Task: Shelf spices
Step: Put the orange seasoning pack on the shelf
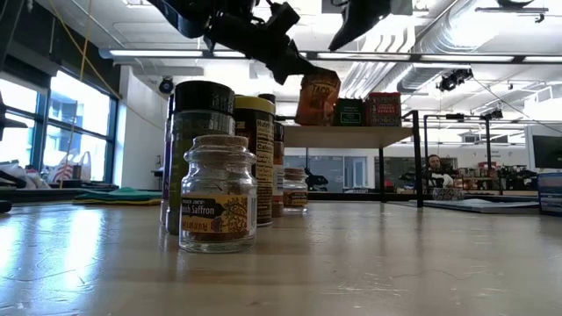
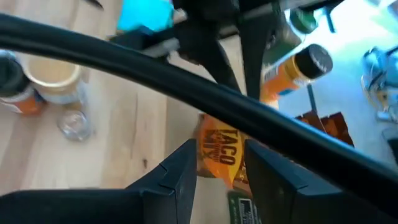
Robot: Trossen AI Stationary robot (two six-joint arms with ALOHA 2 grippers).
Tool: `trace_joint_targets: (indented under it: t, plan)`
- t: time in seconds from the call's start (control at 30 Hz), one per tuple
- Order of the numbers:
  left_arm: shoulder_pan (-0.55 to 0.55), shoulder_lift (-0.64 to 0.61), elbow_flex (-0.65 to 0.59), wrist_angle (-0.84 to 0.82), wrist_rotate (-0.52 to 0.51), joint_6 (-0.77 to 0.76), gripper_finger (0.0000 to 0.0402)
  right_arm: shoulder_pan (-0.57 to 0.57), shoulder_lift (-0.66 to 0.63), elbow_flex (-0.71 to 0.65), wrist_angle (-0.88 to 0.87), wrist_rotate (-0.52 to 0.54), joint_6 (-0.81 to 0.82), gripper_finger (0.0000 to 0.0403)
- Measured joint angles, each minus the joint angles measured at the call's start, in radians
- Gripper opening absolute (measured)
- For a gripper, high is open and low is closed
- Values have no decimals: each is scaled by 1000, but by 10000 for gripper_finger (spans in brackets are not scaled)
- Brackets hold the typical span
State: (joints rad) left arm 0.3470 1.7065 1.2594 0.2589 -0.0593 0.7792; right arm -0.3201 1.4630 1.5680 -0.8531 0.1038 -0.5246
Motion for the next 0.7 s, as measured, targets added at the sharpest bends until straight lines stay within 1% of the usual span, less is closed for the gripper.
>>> trace_joint_targets:
  t: [0.17,0.37,0.5,0.6,0.7]
  plan:
    - [0,0,0,-2,1,0,1,-41,98,97,-89,-2,-33,128]
    - [0,2,0,-14,-3,0,1,-74,169,120,-117,-1,-70,125]
    - [0,2,0,-27,-3,0,1,-79,177,120,-105,12,-89,91]
    - [0,2,0,-30,-2,0,1,-78,167,120,-82,68,-92,64]
    - [-1,2,0,-28,2,0,1,-71,145,120,-80,105,-127,53]
